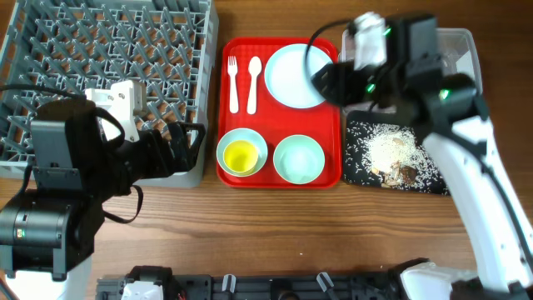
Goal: Sort waste into correct bins and load items into the dishwasher rack
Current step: 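Grasp the yellow cup from the blue bowl with the right gripper, then hand the yellow cup from the right gripper to the left gripper, then place the yellow cup into the dishwasher rack with the left gripper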
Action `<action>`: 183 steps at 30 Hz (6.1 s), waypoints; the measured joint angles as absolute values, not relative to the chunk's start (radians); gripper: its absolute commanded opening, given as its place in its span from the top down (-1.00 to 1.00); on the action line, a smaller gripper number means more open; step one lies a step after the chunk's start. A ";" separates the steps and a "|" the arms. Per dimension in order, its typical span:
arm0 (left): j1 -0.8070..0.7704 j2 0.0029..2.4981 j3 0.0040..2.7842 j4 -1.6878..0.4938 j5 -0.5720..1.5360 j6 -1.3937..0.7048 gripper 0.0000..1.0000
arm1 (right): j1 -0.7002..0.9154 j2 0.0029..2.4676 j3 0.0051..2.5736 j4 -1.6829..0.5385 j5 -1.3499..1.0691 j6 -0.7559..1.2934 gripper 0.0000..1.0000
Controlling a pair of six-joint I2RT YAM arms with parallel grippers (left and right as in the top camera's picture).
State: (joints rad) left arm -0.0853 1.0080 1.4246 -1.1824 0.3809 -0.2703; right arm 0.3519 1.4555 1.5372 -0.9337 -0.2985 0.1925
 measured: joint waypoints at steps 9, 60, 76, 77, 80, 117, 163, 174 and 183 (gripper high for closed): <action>-0.085 1.008 1.425 -1.182 0.381 -0.270 -1.00 | 0.509 1.494 1.492 -1.019 -0.227 0.330 -0.25; -0.079 1.186 1.425 -1.201 0.670 -0.202 -0.50 | 0.549 1.409 1.480 -0.881 -0.391 0.339 0.91; 0.104 1.239 1.425 -1.117 1.455 -0.131 -1.00 | 0.548 1.315 1.480 -0.723 -0.814 0.129 0.91; 0.104 1.239 1.425 -1.119 1.477 -0.132 -1.00 | 0.548 1.315 1.480 -0.709 -0.833 0.129 0.91; 0.097 1.239 1.425 -1.124 1.517 -0.132 -0.92 | 0.548 1.315 1.480 -0.666 -0.876 0.129 0.91; -0.015 1.009 1.424 -0.904 1.535 -0.284 -0.79 | 0.544 1.312 1.480 -0.432 -1.207 0.107 0.91; -0.020 1.215 1.428 -1.153 0.187 -0.297 -0.01 | 0.256 1.312 1.480 -0.982 -0.920 0.083 -0.99; -0.020 1.654 1.429 -1.211 0.004 -0.369 -0.07 | 0.256 1.312 1.480 -1.036 -0.868 0.050 -0.99; -0.020 1.715 1.429 -1.253 -0.003 -0.403 -0.47 | 0.256 1.312 1.480 -1.040 -0.836 0.039 -1.00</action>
State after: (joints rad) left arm -0.0196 1.7149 1.4292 -1.2533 -0.0029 -0.4026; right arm 0.2562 1.3125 1.4796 -1.0401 -0.8360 0.0391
